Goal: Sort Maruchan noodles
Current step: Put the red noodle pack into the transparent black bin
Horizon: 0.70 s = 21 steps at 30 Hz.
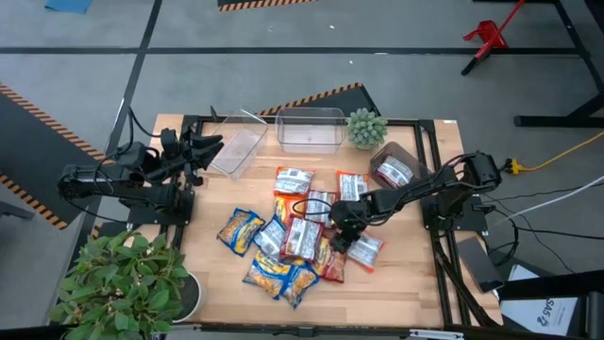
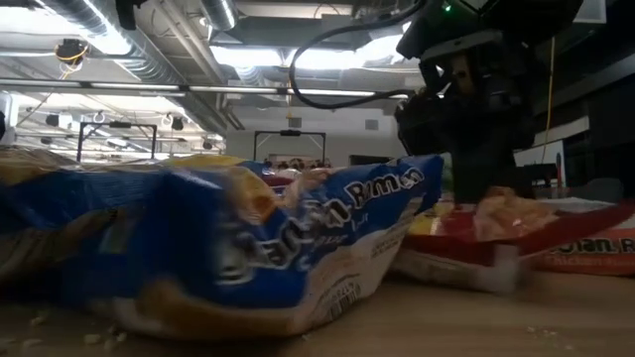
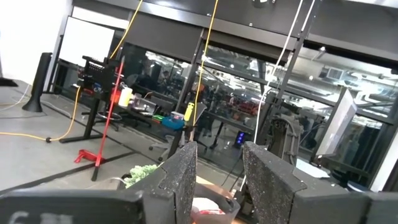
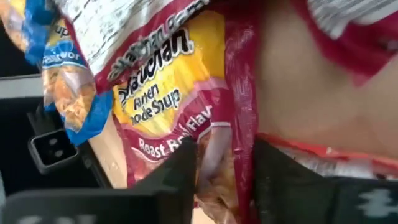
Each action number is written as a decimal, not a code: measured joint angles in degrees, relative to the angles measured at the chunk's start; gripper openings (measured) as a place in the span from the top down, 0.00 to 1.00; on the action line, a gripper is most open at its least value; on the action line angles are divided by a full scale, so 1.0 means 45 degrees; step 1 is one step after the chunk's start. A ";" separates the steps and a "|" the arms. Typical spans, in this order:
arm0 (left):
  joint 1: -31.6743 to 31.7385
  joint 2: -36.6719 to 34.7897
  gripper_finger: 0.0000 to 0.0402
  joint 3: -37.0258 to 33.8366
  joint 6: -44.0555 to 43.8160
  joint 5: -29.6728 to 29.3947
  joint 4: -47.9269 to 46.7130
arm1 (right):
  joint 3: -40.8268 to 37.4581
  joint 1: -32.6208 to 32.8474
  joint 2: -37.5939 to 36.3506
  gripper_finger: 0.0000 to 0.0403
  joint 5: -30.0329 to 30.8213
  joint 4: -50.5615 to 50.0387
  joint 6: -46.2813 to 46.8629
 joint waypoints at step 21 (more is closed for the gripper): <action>-0.0001 -0.0010 0.68 0.0000 0.0027 -0.0197 -0.0009 | 0.0714 -0.0697 -0.3753 1.00 0.0615 -0.3639 0.0267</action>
